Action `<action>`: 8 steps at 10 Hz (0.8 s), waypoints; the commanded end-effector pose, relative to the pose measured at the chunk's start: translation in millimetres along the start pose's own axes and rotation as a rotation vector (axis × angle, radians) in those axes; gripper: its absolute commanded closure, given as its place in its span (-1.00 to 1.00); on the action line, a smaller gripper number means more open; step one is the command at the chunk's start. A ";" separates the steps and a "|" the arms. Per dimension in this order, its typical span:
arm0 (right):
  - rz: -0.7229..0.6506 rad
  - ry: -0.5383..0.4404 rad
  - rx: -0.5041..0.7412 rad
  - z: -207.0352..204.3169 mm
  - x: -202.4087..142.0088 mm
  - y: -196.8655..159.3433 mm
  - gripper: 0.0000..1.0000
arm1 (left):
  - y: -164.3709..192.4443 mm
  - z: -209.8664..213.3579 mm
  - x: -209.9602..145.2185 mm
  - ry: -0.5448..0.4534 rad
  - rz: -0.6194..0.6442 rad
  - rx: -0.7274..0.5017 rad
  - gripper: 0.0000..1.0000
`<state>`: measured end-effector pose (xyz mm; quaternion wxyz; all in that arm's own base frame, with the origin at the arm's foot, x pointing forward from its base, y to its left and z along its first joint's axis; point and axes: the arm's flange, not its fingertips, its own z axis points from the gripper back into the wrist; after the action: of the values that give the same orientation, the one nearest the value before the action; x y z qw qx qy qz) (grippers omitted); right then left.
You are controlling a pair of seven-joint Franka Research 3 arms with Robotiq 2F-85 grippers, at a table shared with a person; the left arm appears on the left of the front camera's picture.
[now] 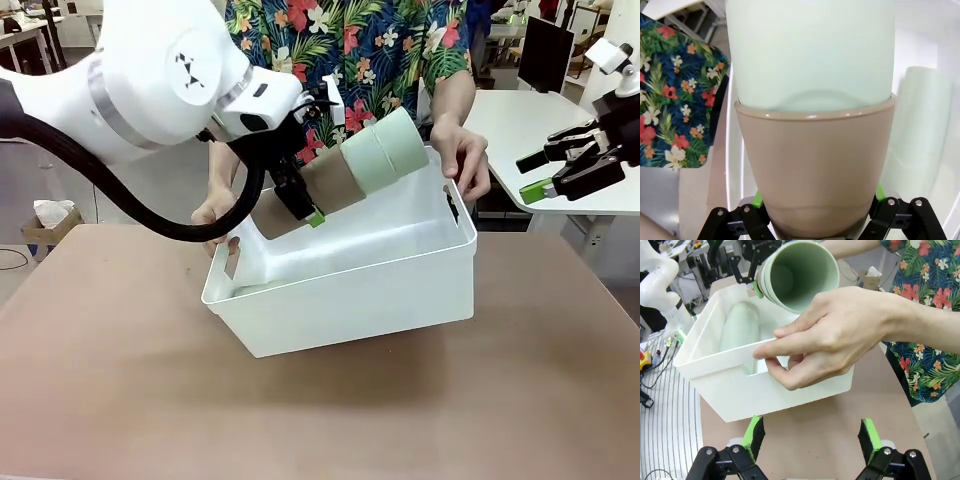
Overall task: Stack the cups and store them in the basket.
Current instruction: Place the stack of Reusable plastic cups into the Pantry Basket.
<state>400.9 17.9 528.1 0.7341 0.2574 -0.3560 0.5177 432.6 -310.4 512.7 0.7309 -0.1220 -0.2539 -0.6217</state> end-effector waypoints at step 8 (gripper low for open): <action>-0.014 -0.005 0.002 0.5 2.1 -0.2 -1.00 | 7.3 -62.1 -7.8 0.037 0.032 0.005 -0.69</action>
<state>400.9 17.9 528.1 0.7342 0.2575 -0.3560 0.5177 450.2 -326.4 451.4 0.7404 -0.1240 -0.2237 -0.6217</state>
